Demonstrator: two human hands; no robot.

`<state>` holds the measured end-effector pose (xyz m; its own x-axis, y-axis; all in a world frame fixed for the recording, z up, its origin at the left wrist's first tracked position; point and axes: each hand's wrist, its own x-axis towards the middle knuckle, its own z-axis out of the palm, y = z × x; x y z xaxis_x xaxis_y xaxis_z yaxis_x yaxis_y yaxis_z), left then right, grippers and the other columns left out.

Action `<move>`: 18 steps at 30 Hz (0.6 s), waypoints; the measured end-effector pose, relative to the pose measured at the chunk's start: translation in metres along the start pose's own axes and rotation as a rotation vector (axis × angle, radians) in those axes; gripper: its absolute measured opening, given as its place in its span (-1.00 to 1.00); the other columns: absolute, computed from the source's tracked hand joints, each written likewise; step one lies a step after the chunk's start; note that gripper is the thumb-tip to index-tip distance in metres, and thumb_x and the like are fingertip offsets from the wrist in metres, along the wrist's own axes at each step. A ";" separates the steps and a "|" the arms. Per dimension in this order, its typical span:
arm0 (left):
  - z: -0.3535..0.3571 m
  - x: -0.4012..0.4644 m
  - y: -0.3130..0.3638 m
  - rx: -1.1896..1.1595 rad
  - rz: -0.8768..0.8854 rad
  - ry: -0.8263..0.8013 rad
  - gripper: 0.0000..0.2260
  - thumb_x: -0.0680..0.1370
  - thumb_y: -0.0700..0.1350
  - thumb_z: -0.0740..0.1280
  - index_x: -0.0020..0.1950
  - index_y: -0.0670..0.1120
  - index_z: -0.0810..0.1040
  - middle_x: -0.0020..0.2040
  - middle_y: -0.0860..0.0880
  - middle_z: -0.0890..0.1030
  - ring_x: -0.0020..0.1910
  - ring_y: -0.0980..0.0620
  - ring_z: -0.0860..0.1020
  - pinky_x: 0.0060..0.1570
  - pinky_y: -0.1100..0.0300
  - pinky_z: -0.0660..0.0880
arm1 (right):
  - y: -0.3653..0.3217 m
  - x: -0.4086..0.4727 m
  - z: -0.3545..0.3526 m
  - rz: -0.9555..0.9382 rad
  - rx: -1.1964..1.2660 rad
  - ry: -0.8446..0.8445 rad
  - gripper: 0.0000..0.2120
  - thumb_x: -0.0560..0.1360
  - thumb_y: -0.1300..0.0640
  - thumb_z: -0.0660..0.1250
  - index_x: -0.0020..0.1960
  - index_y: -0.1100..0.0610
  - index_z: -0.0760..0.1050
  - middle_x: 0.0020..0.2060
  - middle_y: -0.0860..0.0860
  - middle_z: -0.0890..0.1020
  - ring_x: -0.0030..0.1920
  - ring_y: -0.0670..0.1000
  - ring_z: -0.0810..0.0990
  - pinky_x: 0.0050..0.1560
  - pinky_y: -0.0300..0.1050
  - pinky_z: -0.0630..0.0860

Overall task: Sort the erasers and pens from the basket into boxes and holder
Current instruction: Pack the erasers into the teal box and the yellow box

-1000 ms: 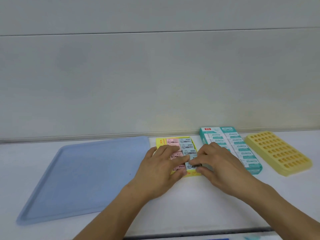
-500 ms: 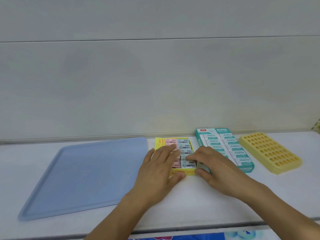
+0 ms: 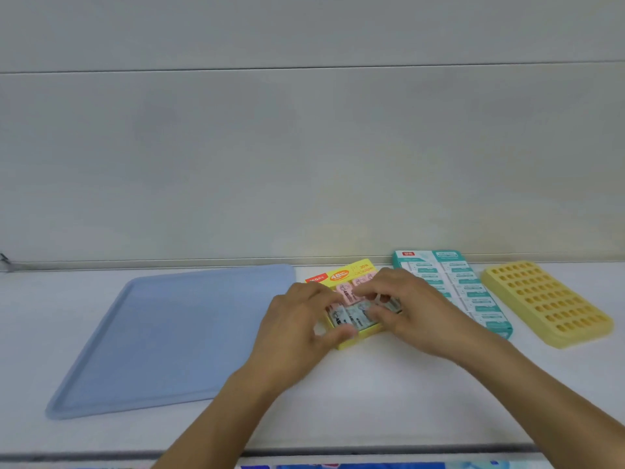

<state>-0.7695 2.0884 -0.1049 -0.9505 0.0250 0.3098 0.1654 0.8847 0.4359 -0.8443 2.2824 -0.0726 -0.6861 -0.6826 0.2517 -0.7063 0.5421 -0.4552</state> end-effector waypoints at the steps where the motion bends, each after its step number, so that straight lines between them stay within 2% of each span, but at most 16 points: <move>1: 0.002 -0.001 0.002 0.004 -0.004 -0.003 -0.50 0.39 0.36 0.21 0.22 0.16 0.55 0.16 0.21 0.54 0.20 0.19 0.38 0.16 0.18 0.33 | 0.001 0.004 0.000 -0.027 0.000 -0.074 -0.69 0.47 -0.01 0.36 0.21 -0.14 0.55 0.00 -0.19 0.53 0.10 -0.14 0.43 0.16 -0.09 0.42; 5: 0.001 -0.004 0.003 -0.046 -0.043 0.060 -0.57 0.38 0.29 0.38 0.19 0.16 0.57 0.07 0.21 0.57 0.16 0.22 0.38 0.15 0.22 0.29 | -0.007 0.020 -0.001 -0.029 -0.080 -0.321 -0.64 0.48 -0.13 0.36 0.27 -0.18 0.47 0.04 -0.14 0.44 0.15 -0.16 0.32 0.19 -0.15 0.38; 8: -0.001 -0.005 0.006 -0.078 -0.071 0.073 -0.64 0.41 0.21 0.43 0.17 0.16 0.56 0.04 0.26 0.52 0.17 0.27 0.36 0.19 0.26 0.27 | -0.010 0.029 -0.008 0.004 -0.082 -0.419 -0.68 0.49 -0.10 0.37 0.23 -0.14 0.49 0.05 -0.16 0.43 0.11 -0.17 0.38 0.15 -0.21 0.38; 13: -0.001 -0.004 0.009 0.021 -0.101 0.044 -0.63 0.38 0.27 0.30 0.10 0.13 0.55 0.06 0.23 0.54 0.15 0.22 0.37 0.17 0.25 0.23 | -0.012 0.042 -0.012 -0.003 -0.124 -0.531 -0.74 0.45 -0.06 0.40 0.13 -0.10 0.53 -0.04 -0.15 0.48 -0.04 -0.10 0.48 0.02 -0.10 0.50; 16: -0.003 0.000 0.015 0.055 -0.116 0.022 -0.58 0.33 0.26 0.20 0.09 0.12 0.54 0.05 0.22 0.53 0.13 0.20 0.37 0.18 0.22 0.23 | -0.014 0.050 -0.018 -0.007 -0.157 -0.573 -0.77 0.45 0.03 0.41 0.11 -0.06 0.58 -0.08 -0.05 0.55 -0.10 -0.05 0.52 -0.08 -0.10 0.49; 18: -0.005 0.000 0.015 0.073 -0.107 0.019 -0.58 0.34 0.26 0.19 0.09 0.12 0.56 0.05 0.22 0.54 0.13 0.20 0.38 0.18 0.20 0.24 | -0.017 0.056 -0.023 -0.045 -0.220 -0.596 -0.78 0.43 0.02 0.44 0.07 -0.04 0.62 -0.14 -0.05 0.57 -0.13 -0.04 0.52 -0.11 -0.09 0.48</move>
<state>-0.7662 2.0992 -0.0945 -0.9565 -0.0798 0.2807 0.0426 0.9135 0.4046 -0.8741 2.2461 -0.0315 -0.4850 -0.8281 -0.2811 -0.7947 0.5515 -0.2536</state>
